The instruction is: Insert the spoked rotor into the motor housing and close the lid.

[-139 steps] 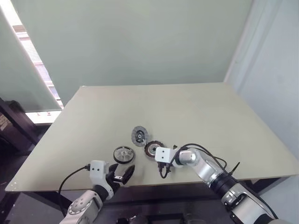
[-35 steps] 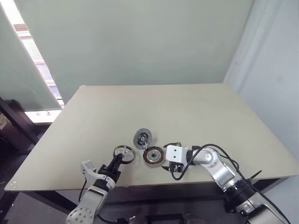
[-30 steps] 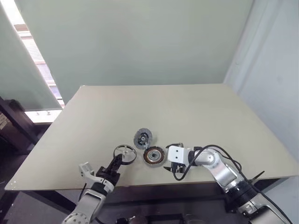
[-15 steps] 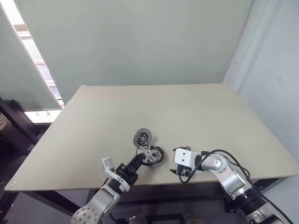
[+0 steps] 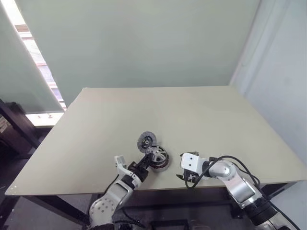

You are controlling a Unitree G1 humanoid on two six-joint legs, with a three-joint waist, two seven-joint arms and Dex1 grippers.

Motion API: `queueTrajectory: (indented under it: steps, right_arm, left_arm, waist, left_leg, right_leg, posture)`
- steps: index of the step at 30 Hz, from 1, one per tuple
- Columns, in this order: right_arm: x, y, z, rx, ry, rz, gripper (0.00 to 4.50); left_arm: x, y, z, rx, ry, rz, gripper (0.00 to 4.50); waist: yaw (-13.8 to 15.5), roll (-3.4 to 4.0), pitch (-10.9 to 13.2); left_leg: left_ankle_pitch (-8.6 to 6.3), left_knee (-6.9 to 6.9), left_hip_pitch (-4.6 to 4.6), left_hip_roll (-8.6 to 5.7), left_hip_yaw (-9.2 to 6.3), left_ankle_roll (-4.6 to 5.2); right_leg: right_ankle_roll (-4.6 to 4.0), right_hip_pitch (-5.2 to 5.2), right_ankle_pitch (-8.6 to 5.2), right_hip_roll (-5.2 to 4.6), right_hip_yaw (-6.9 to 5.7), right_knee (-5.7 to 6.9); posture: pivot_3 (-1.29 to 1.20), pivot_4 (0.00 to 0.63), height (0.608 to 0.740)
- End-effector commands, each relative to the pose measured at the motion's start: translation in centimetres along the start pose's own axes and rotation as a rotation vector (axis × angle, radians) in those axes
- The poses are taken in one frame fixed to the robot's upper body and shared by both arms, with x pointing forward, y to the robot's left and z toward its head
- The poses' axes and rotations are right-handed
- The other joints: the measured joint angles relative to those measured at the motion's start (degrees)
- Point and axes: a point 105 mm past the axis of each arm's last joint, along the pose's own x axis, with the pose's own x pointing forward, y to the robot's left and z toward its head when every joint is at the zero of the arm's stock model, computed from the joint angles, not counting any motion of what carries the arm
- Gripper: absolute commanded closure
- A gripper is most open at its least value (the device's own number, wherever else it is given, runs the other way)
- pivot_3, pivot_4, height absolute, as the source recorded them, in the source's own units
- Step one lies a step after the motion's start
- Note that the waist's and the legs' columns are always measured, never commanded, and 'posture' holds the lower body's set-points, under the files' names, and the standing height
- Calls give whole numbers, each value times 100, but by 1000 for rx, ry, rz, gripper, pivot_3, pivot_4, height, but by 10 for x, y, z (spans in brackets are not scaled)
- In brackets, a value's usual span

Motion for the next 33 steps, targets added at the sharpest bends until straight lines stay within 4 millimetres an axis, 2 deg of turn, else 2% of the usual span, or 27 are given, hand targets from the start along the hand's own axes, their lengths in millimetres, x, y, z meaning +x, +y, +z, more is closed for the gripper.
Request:
queueTrajectory:
  steps: [1, 16, 31, 33]
  right_arm:
    - [-7, -10, 11, -23, -32, -43, 0]
    - [-9, -7, 9, -8, -19, -52, 0]
    - [-8, -10, 9, -7, -20, -65, 0]
    - [-8, -10, 9, -10, -18, -67, 0]
  left_arm:
    - [9, -10, -1, 25, 14, -46, 4188]
    - [8, 7, 0, 58, -8, 32, 4188]
    - [17, 18, -2, 83, 17, 88, 4188]
    - [17, 18, -2, 94, 25, 94, 3424]
  waist:
    - [0, 0, 0]
    - [-3, -2, 1]
    - [-1, -3, 1]
    - [-1, -3, 2]
  left_leg:
    - [0, 0, 0, 0, 0, 0]
    - [0, -4, 0, 0, 0, 1]
    - [0, 3, 1, 0, -1, 0]
    - [-1, 5, 1, 0, -1, -1]
  right_leg:
    - [0, 0, 0, 0, 0, 0]
    - [0, -1, 0, 0, 0, 0]
    - [0, -2, 0, -1, -1, -1]
    - [0, -2, 0, -1, -1, -1]
  posture:
    - [0, 0, 740]
    - [0, 0, 740]
    - [0, 0, 740]
    - [0, 0, 740]
